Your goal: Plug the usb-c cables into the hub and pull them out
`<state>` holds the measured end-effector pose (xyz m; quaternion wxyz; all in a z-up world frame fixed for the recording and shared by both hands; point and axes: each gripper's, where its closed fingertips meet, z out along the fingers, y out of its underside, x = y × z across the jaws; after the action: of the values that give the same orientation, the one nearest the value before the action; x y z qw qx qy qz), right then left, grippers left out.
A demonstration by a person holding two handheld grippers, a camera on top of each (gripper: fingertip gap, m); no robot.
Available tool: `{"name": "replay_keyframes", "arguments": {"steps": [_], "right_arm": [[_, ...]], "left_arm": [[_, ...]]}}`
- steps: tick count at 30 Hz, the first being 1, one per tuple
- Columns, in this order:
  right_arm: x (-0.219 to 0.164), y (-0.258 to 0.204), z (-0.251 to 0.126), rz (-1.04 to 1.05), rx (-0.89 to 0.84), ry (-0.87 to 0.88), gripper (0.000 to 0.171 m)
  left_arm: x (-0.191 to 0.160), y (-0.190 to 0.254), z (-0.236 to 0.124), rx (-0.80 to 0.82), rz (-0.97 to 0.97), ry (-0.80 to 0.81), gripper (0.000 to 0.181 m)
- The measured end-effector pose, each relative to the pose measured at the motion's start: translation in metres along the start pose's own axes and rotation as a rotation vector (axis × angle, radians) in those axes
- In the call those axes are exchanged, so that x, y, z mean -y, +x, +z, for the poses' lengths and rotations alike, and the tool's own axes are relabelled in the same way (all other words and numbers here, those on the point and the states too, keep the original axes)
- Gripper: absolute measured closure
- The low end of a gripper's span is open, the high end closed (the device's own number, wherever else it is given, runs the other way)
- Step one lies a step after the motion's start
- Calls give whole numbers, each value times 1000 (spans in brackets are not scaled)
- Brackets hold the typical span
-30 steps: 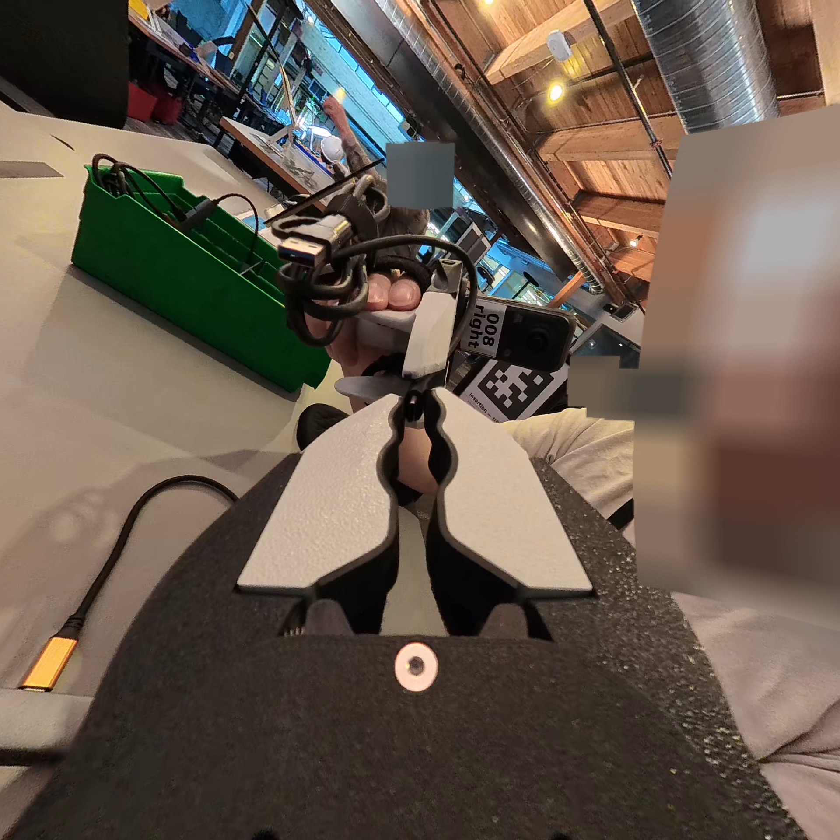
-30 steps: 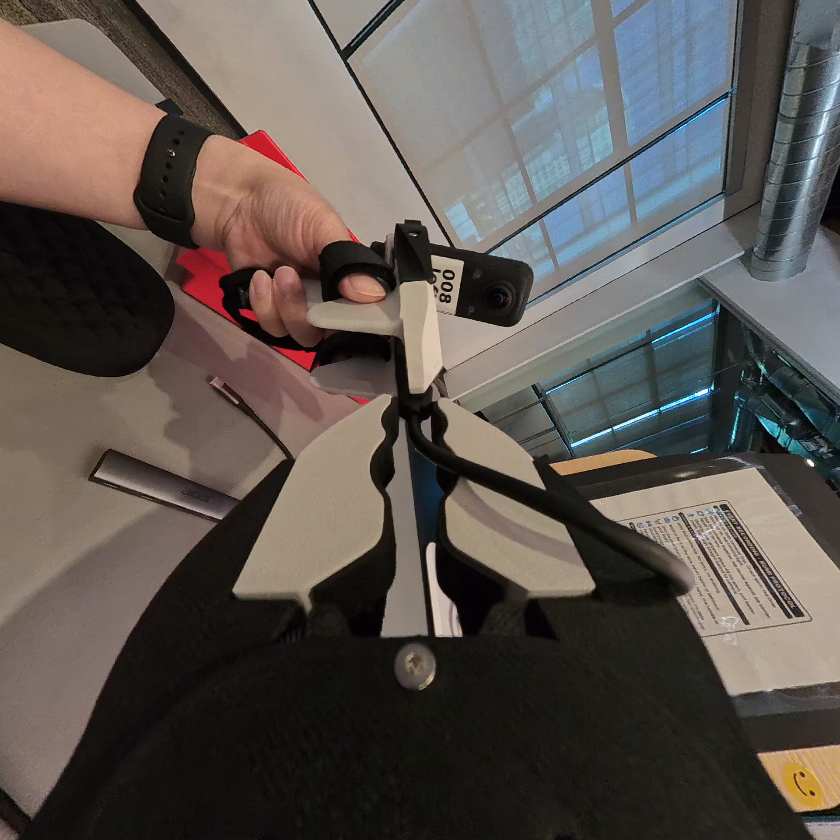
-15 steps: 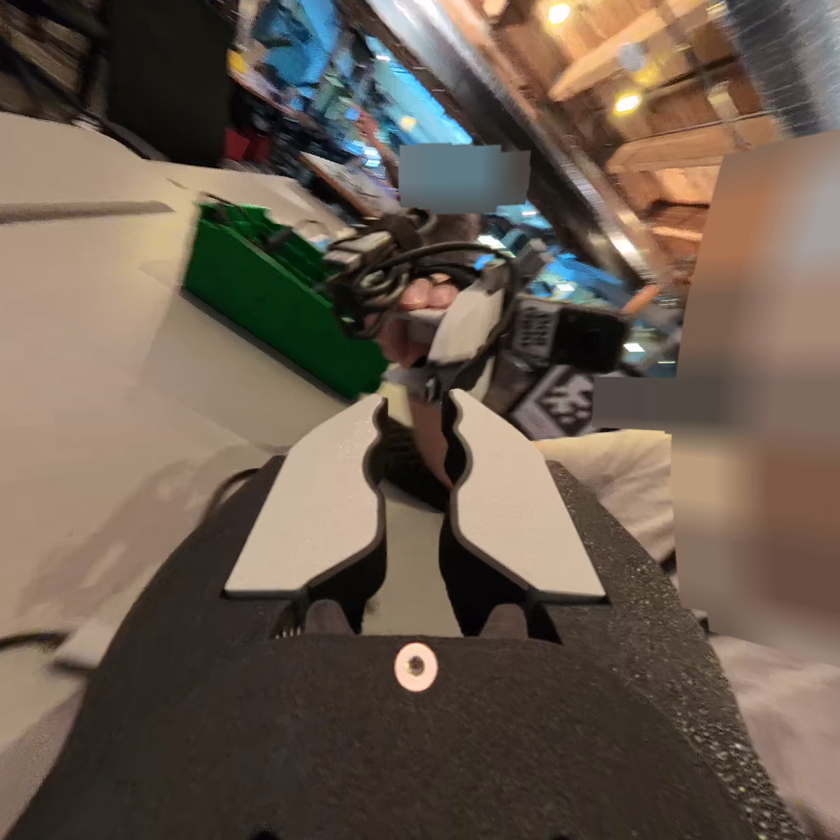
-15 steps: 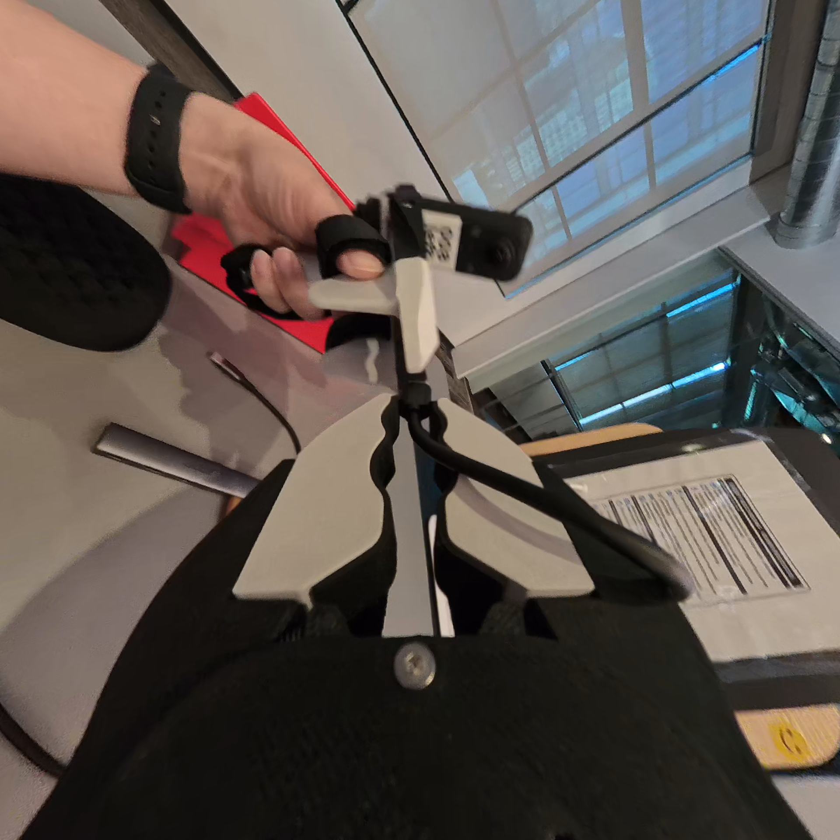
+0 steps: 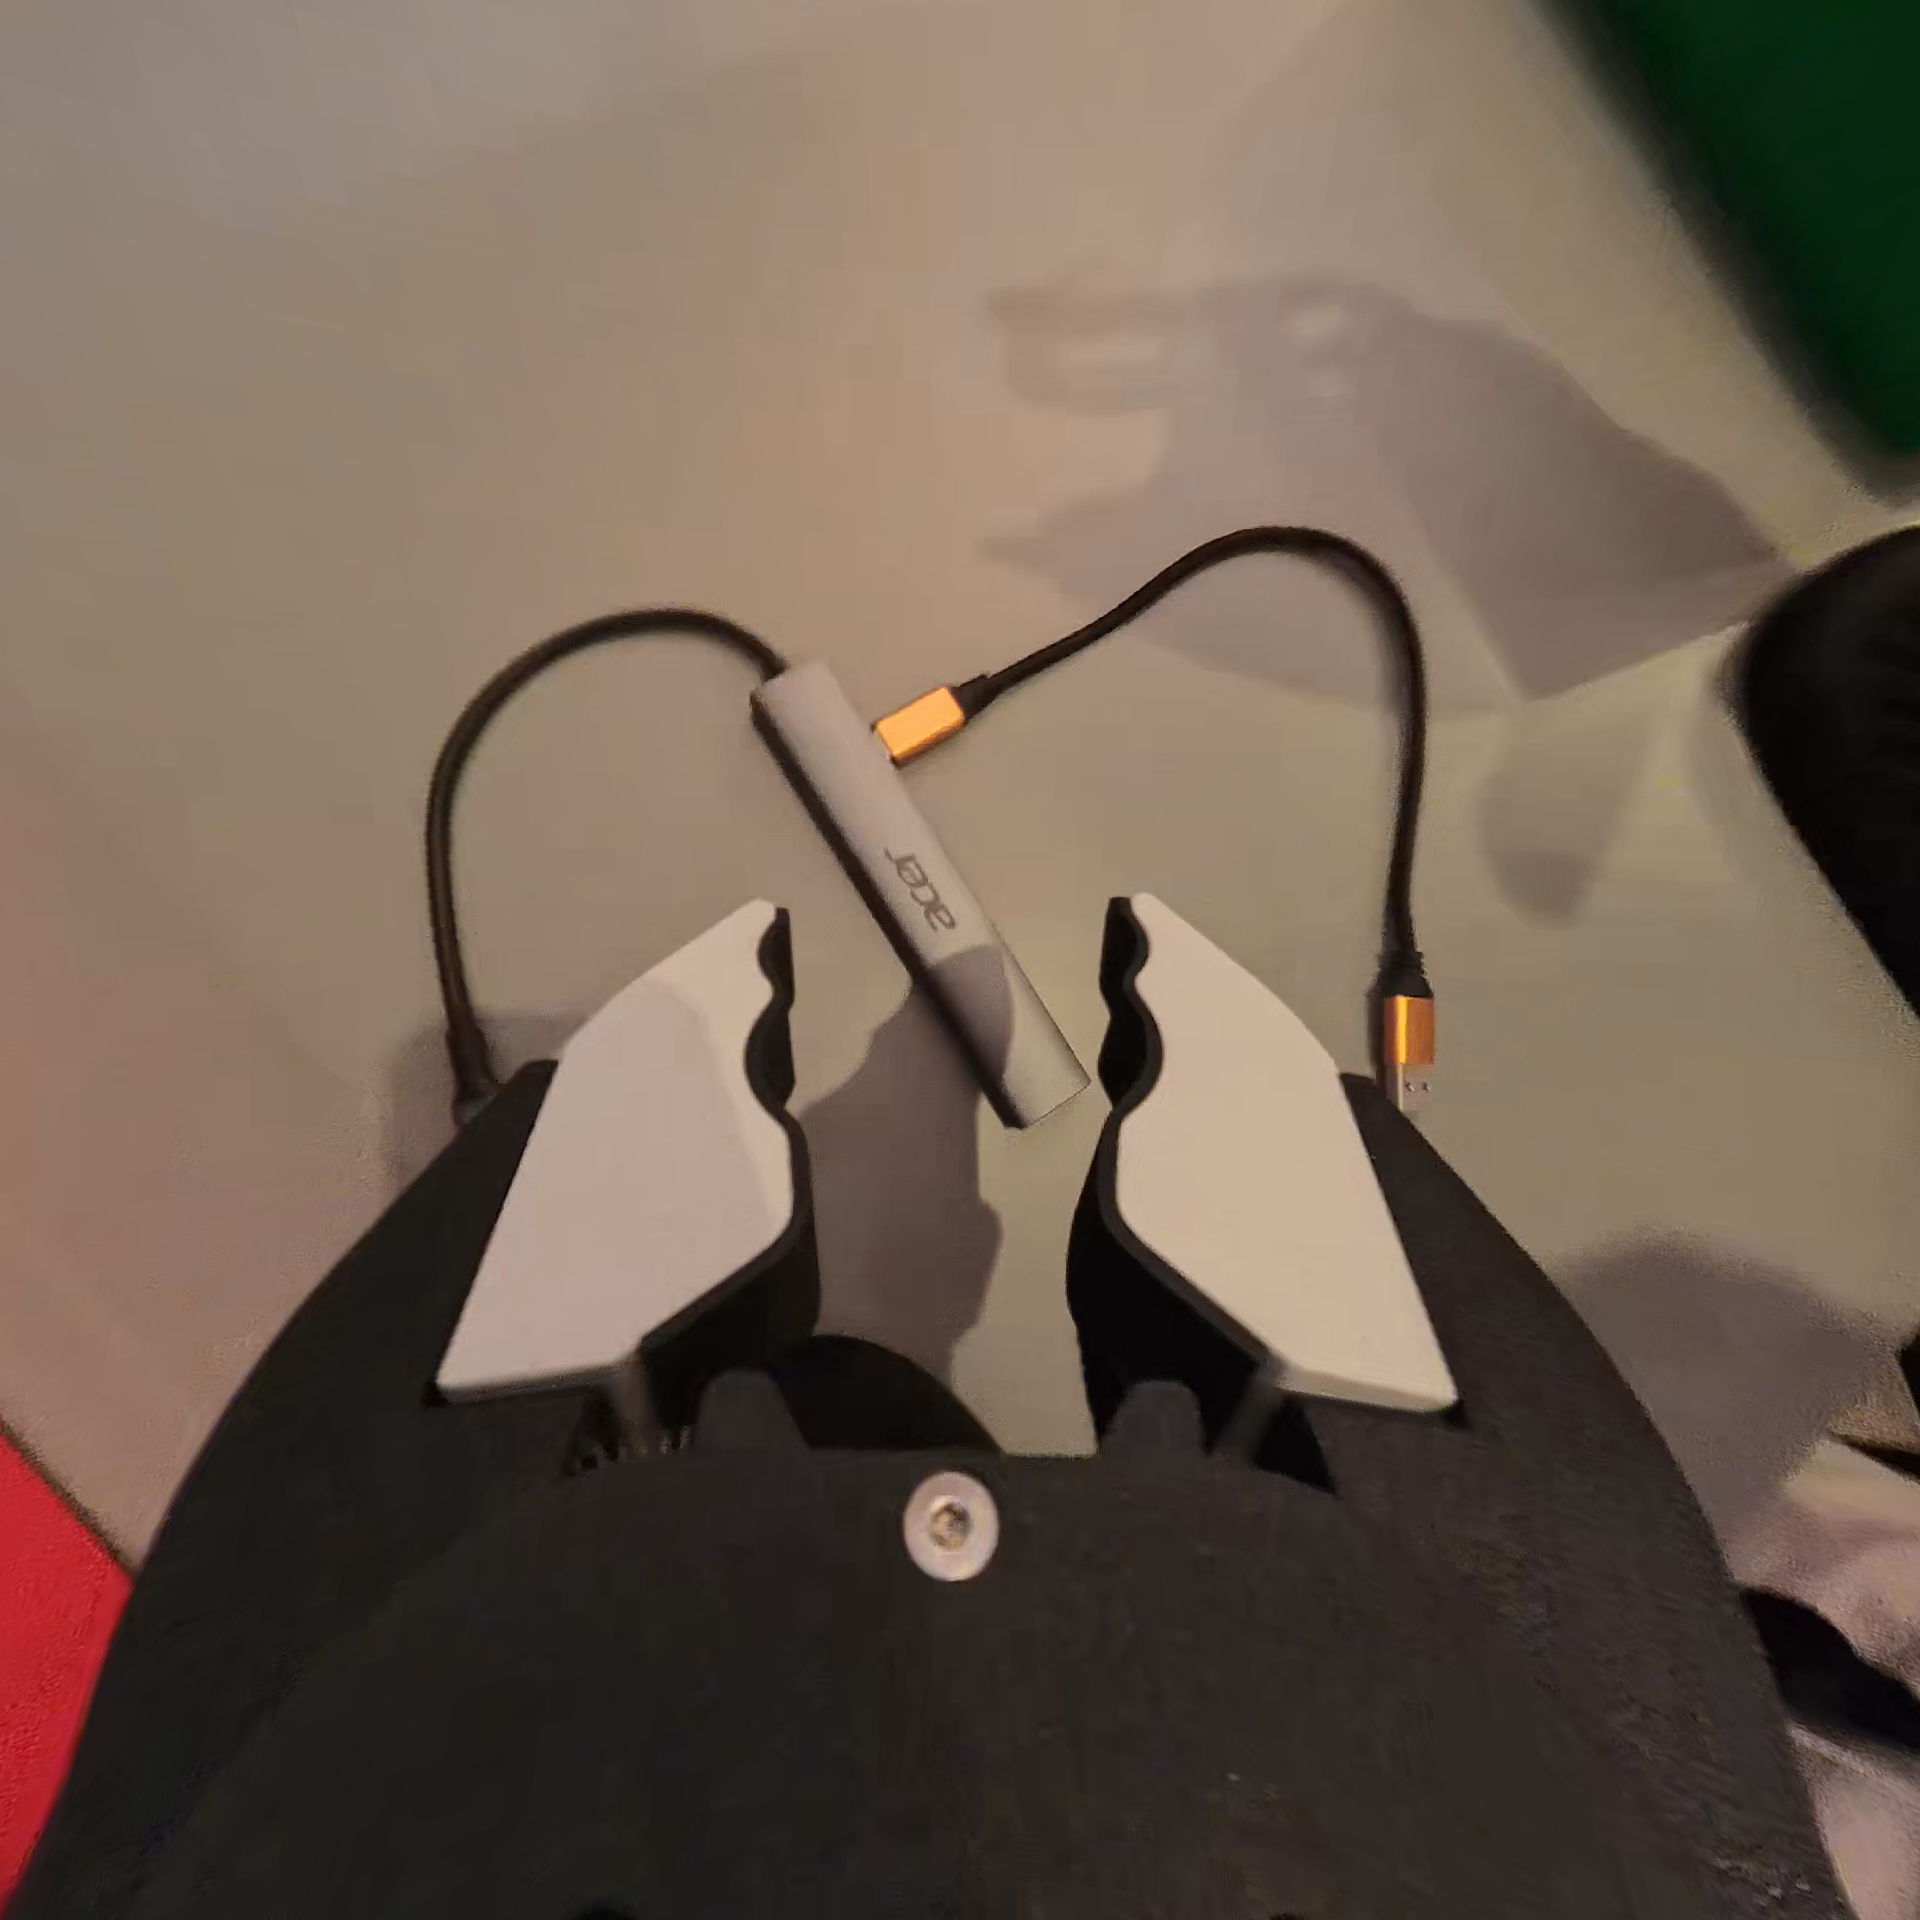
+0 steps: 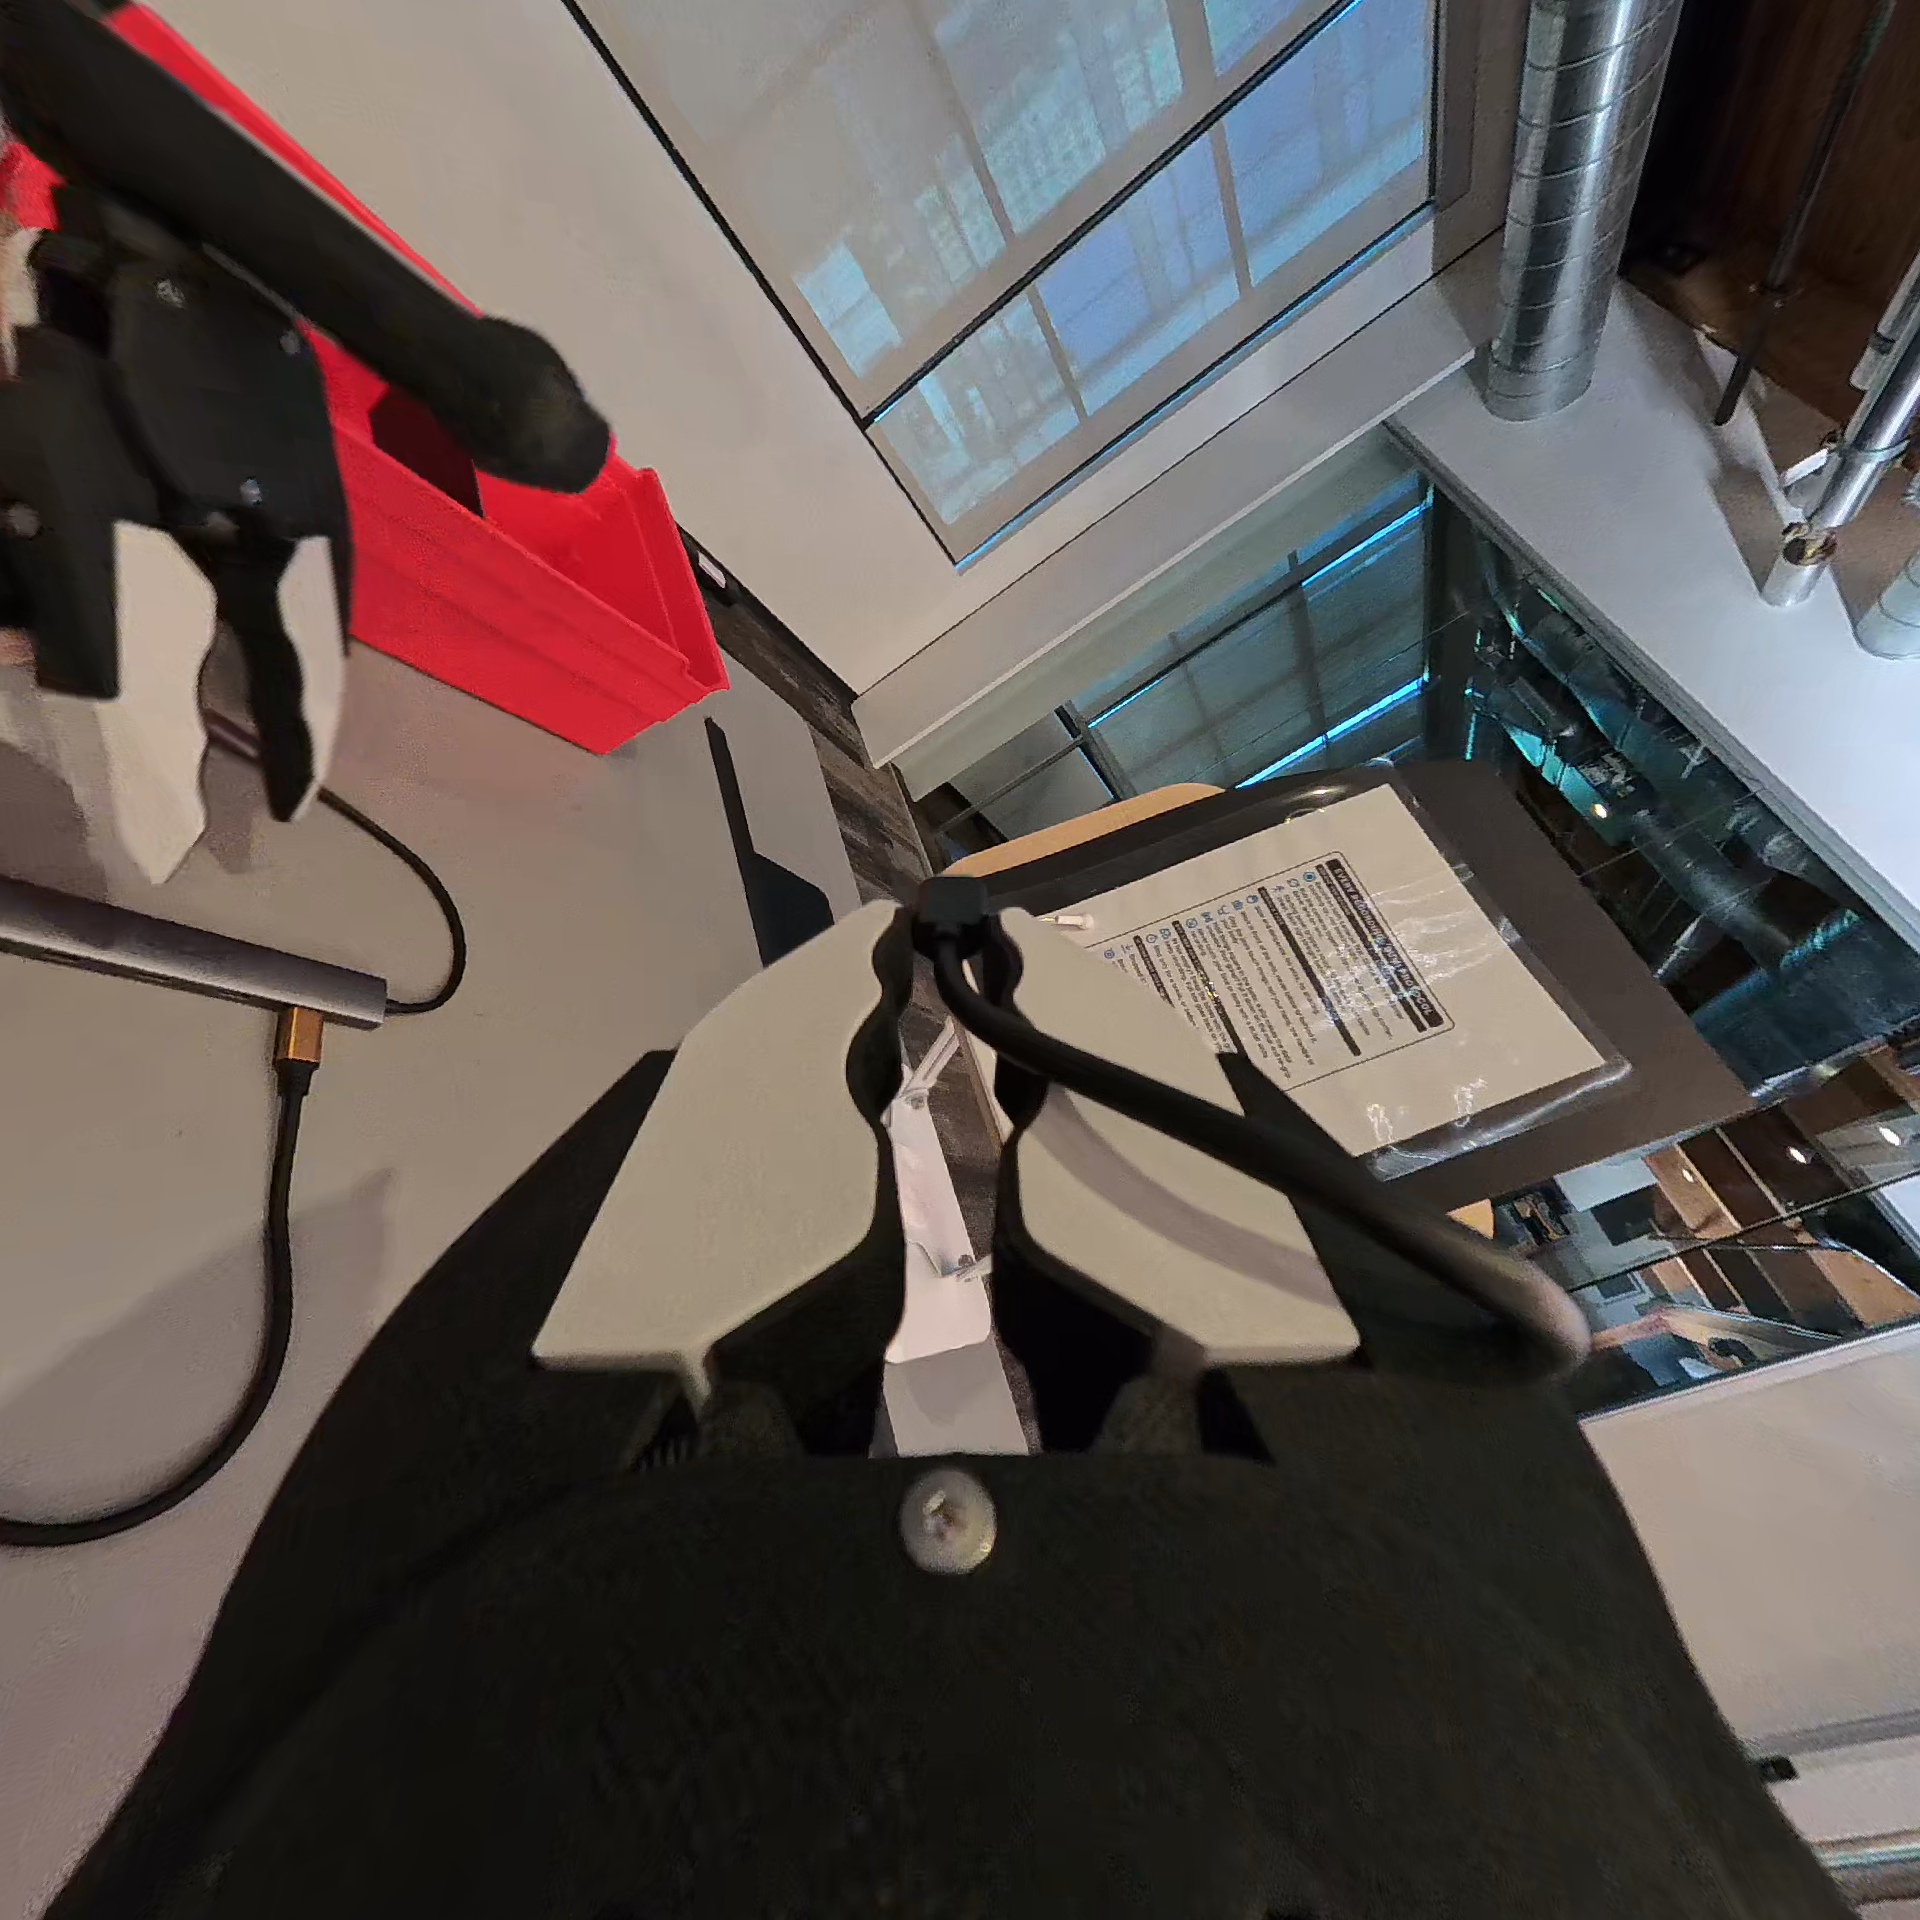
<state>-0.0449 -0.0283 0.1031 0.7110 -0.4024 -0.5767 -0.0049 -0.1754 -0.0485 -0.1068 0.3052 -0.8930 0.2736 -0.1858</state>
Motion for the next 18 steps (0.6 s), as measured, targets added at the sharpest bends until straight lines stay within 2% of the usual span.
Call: {"name": "replay_keyframes", "arguments": {"steps": [3, 7, 9, 10, 11, 18], "right_arm": [[0, 0, 1, -6, 0, -4, 158], [4, 3, -6, -8, -9, 10, 158], [9, 6, -11, 8, -12, 41, 158], [10, 8, -13, 17, -18, 51, 158], [10, 10, -15, 23, -24, 58, 158], [5, 19, -25, 69, -46, 88, 158]], "left_arm": [[-10, 0, 14, 83, -47, 6, 124], [-33, -5, 35, 178, -21, -125, 121], [-38, -8, 35, 239, 22, -171, 133], [-40, -7, 34, 241, 35, -193, 149], [-41, -5, 34, 236, 40, -218, 157], [-44, -5, 32, 190, 37, -452, 156]]}}
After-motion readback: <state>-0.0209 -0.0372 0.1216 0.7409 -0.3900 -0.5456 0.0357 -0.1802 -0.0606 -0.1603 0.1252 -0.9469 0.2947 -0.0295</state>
